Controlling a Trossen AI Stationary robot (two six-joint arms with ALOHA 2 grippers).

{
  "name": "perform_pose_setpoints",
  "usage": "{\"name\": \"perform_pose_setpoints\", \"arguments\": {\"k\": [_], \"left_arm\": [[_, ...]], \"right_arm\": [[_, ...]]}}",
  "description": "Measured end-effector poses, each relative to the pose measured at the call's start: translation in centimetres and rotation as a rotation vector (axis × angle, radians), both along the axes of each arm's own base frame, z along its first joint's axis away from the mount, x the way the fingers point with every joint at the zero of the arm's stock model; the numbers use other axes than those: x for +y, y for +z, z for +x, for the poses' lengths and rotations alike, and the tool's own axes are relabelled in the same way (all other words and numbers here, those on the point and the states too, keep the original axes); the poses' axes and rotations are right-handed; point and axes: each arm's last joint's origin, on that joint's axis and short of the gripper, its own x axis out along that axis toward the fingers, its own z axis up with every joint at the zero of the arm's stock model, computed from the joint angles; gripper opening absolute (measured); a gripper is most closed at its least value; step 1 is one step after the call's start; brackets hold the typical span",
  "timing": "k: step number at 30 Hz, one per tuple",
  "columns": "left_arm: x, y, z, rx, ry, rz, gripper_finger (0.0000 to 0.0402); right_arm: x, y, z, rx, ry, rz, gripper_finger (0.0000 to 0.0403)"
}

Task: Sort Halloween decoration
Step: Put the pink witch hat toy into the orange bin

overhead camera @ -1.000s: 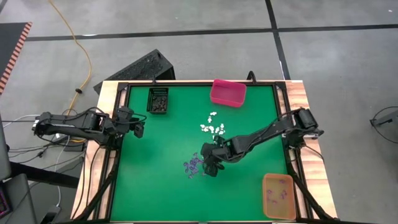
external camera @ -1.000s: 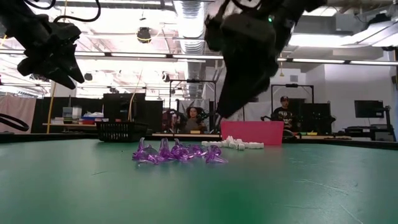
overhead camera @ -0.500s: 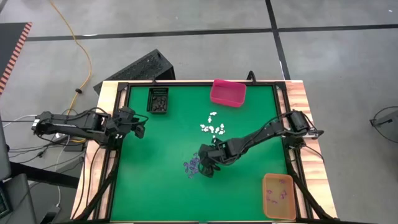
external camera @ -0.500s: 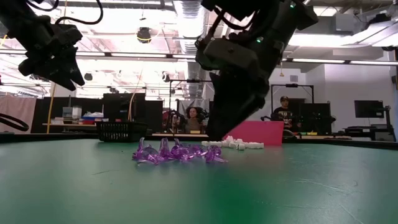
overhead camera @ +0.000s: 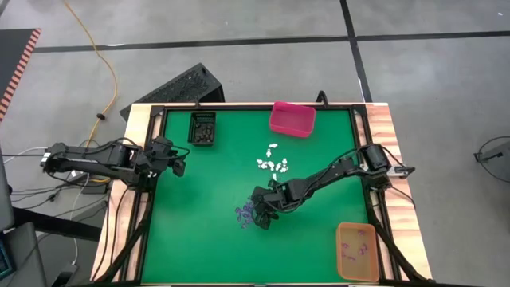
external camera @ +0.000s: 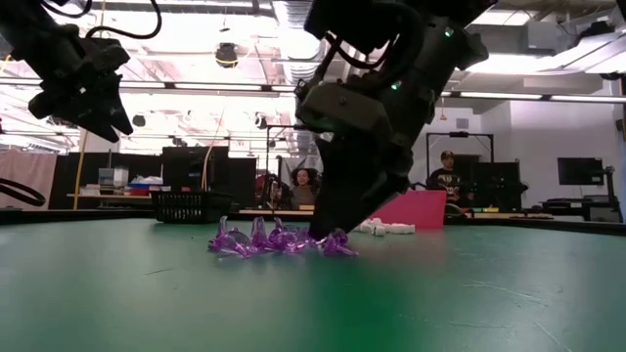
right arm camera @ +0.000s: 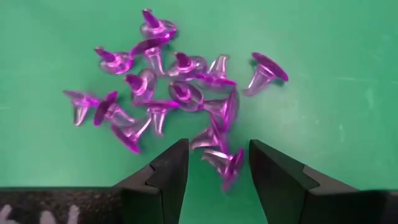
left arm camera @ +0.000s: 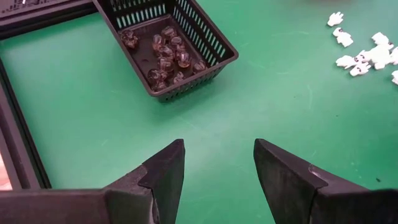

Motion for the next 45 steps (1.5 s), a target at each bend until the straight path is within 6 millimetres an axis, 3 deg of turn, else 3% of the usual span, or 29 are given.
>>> {"name": "perform_pose_setpoints", "arguments": {"k": [10, 20, 26, 34, 45], "left_arm": [[0.0, 0.0, -0.1, 0.008, 0.001, 0.002, 0.0183], [0.0, 0.0, -0.1, 0.008, 0.002, 0.004, 0.0183], [0.0, 0.0, -0.1, 0.008, 0.011, 0.016, 0.0183], [0.1, 0.0, -0.1, 0.010, 0.015, 0.024, 0.0183], [0.1, 0.0, -0.1, 0.012, 0.011, 0.027, 0.0183]], "right_arm": [[-0.1, -0.1, -0.3, 0.038, -0.011, -0.002, 0.0170], [-0.1, -0.1, -0.4, 0.048, -0.013, -0.001, 0.0060], [-0.1, 0.0, -0.4, 0.049, -0.008, 0.018, 0.0015], [-0.1, 0.4, -0.6, 0.048, -0.023, 0.038, 0.0014], [-0.1, 3.9, -3.3, 0.111, -0.042, 0.054, 0.0014]]}}
